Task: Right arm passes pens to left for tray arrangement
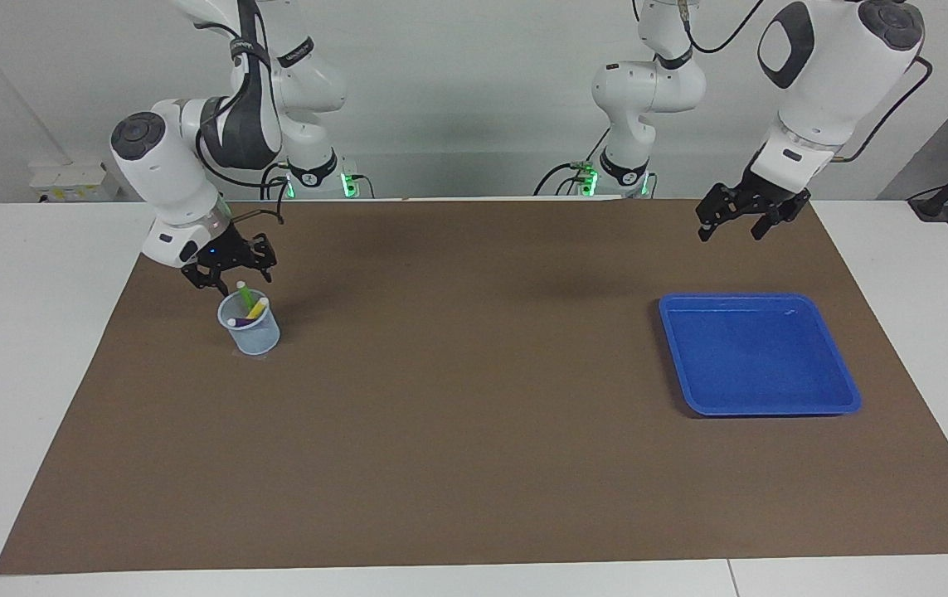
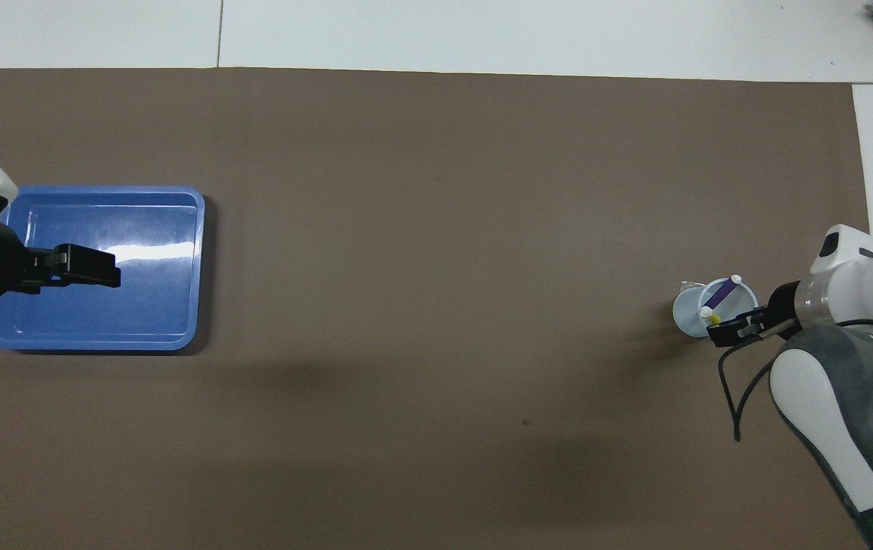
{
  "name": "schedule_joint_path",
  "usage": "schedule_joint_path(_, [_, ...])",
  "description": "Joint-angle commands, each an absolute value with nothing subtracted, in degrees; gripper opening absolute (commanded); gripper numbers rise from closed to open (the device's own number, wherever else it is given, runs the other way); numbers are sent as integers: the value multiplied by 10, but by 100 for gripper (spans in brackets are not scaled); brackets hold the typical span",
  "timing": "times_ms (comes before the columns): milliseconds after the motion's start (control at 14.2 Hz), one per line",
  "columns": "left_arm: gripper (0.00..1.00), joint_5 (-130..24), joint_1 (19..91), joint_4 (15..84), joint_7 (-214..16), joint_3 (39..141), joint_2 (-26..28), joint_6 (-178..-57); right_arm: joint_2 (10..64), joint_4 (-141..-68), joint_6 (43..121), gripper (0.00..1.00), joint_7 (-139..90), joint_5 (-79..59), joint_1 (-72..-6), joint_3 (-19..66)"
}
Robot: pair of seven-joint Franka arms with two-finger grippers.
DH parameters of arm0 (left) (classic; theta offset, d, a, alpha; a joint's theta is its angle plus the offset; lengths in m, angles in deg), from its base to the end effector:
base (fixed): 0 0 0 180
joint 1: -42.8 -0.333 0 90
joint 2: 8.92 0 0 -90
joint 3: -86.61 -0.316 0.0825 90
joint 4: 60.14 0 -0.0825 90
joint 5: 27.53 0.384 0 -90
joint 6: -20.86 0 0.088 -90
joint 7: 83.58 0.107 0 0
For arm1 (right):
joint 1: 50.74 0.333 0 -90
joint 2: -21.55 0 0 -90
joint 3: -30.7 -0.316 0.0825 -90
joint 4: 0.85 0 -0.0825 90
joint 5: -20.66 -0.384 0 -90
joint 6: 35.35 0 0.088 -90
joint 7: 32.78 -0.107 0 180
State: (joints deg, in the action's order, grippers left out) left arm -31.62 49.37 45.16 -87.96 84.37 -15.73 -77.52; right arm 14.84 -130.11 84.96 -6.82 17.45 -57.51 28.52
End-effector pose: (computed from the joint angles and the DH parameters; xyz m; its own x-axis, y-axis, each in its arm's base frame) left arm 0.5223 -0.0452 0.5745 0.9999 0.0108 -0.0082 0.0113 -0.9971 0.0748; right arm 0.4955 -0.0369 0.4091 0.9413 0.3371 -0.0170 0.3357 -0.9403 -0.0558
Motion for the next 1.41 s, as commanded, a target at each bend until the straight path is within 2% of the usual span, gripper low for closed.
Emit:
schedule_joint_path(0, [100, -320, 500, 465, -879, 839, -171, -770, 147, -1318, 868, 78, -33, 178, -597, 283])
schedule_joint_path(283, [100, -324, 493, 473, -876, 839, -179, -761, 153, -1322, 876, 72, -47, 178, -596, 283])
schedule_joint_path(424, [100, -358, 488, 481, -882, 837, -185, -760, 155, -1322, 876, 63, -71, 178, -596, 283])
schedule_joint_path(706, [100, -363, 492, 525, -914, 838, -205, -784, 155, -1322, 876, 34, -74, 178, -596, 283])
schedule_joint_path(918, [100, -371, 495, 554, -939, 839, -219, -814, 157, -1319, 875, 2, -72, 178, -597, 283])
schedule_joint_path(1059, [100, -407, 493, 567, -956, 838, -224, -839, 163, -1302, 863, 0, -68, 178, -601, 283])
schedule_joint_path(1342, [100, -444, 495, 571, -1048, 839, -225, -864, 157, -1194, 745, 0, -69, 178, -598, 282])
